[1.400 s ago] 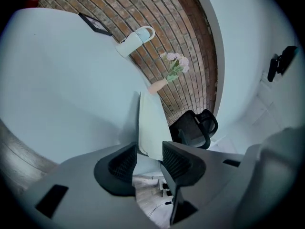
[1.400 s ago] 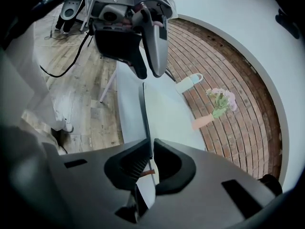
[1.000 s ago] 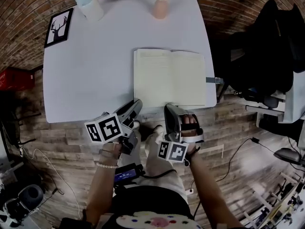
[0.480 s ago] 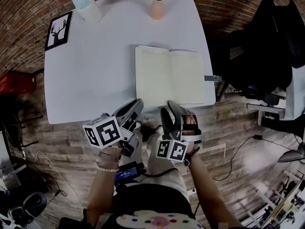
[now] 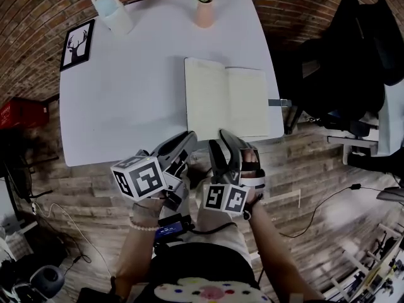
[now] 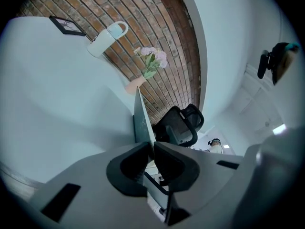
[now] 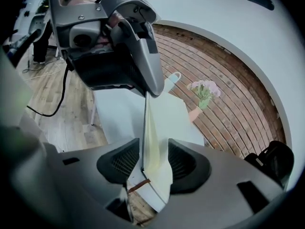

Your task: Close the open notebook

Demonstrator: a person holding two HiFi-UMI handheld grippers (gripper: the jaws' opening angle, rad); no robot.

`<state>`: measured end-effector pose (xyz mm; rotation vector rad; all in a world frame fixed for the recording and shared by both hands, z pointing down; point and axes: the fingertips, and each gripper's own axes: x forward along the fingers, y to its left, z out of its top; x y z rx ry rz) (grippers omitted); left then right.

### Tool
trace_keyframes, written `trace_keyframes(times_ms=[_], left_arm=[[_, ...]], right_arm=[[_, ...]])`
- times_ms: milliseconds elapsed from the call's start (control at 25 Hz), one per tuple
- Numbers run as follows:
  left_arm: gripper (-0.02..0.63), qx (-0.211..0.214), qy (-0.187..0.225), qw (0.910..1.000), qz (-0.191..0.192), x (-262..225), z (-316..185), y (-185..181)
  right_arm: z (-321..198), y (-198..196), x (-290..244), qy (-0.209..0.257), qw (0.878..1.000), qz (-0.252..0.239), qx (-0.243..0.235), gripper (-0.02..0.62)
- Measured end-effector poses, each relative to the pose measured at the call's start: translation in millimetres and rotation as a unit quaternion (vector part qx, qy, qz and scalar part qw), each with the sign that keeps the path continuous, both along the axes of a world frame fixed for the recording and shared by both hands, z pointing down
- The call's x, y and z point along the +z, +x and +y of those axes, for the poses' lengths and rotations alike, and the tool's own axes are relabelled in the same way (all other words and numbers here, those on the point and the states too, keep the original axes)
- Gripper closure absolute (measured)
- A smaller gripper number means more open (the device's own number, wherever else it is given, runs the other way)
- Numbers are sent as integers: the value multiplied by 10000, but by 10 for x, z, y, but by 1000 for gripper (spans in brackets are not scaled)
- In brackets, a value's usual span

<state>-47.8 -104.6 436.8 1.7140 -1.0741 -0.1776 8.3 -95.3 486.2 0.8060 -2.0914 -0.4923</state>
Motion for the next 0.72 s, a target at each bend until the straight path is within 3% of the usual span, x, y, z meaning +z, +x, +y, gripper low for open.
trace_keyframes(times_ms=[120,320,720], left_arm=[[555,120,109,9999,-33,-69,-18,66],[551,501,303,9981,-195,-171,-30,198],[522,830,580,9941,-399,-337,34,180]], right_arm=[[-22,12,-25,-64,9999,-118,67,427],[48,44,-29,-281,9985,-421,215,534],[33,174,-85,-824,9851,-1305,757,545]])
